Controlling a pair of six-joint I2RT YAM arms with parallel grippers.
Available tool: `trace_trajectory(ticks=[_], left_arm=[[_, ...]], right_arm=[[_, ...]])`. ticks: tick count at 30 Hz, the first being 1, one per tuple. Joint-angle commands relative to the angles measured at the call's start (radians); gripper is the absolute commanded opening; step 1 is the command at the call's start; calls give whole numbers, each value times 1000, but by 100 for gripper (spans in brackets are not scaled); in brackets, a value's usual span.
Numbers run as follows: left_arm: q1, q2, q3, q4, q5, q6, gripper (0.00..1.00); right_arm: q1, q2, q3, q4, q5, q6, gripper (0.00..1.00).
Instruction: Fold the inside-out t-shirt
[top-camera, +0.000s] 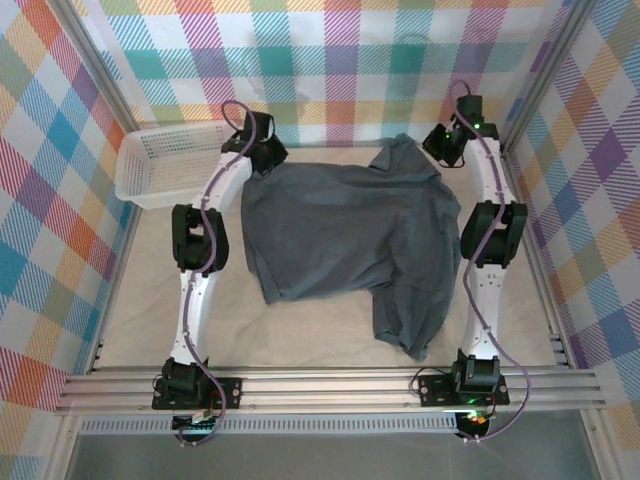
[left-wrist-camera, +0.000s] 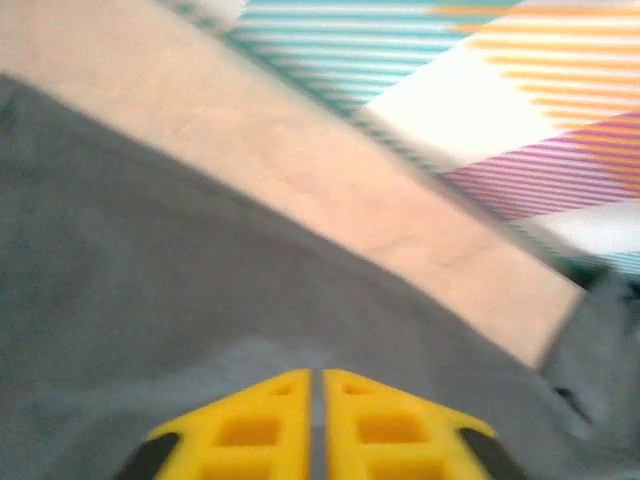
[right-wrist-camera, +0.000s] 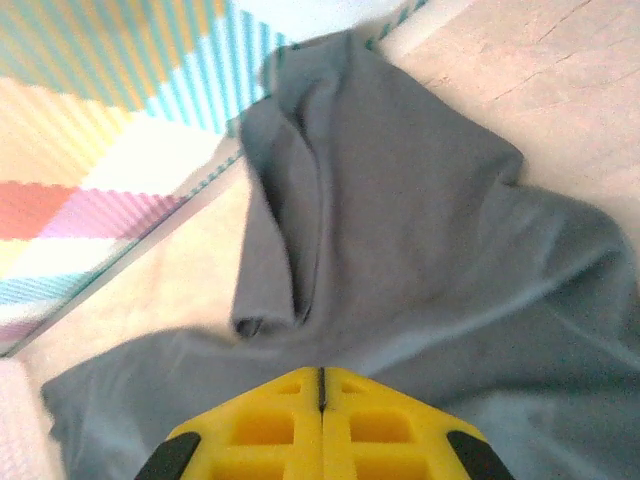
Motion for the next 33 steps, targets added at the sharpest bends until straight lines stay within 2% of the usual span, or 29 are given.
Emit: trace_trajectory(ticks=[1,4,7,9,13,15,18,21,24,26,27,28,29,30,32,33], left_arm=[[-51,-206,-55,43,69,32,25],[-117,-354,-187,109,84,31,35],[-196,-491,-317,149,83,47,41],[-257,-600,-441,172,55,85,42],[-344,-864,-761,239,-46,182,44],[-351,-1006,-931,236,-98,189,45],[-350,-1209,-1127,180,-167,212,51],[-351,-1365,-1285,117,-222,196,57],[-349,-1453,-1383,69,-234,177,59],[-349,-1470,-1423,41,-263,147,59],[-347,-1467,-1437,23,-282,124,60],[-342,-1459,-1446,-1,-296,98,61],[-328,-1440,-1443,-48,-309,61,62],[-304,-1404,-1430,-126,-326,8,62],[-250,-1310,-1396,-272,-314,-75,60],[-236,-1258,-1391,-292,-254,-69,59]], right_arm=[[-24,-276,-228,-26,-52,-77,10],[-40,-558,-619,83,-55,-64,18],[-41,-834,-1012,188,-28,21,31],[-41,-1006,-1250,185,48,109,34],[-43,-1237,-1545,92,121,151,40],[-43,-1306,-1637,25,127,149,40],[-43,-1327,-1745,-7,113,140,43],[-44,-1287,-1805,38,119,128,47],[-43,-1210,-1812,144,128,70,49],[-43,-1142,-1798,177,166,62,46],[-43,-1109,-1786,195,173,48,40],[-43,-1087,-1769,197,186,42,30],[-45,-1076,-1738,167,210,52,14],[-44,-1082,-1705,147,220,51,4],[-45,-1141,-1684,131,263,69,0],[-44,-1185,-1684,129,280,87,0]])
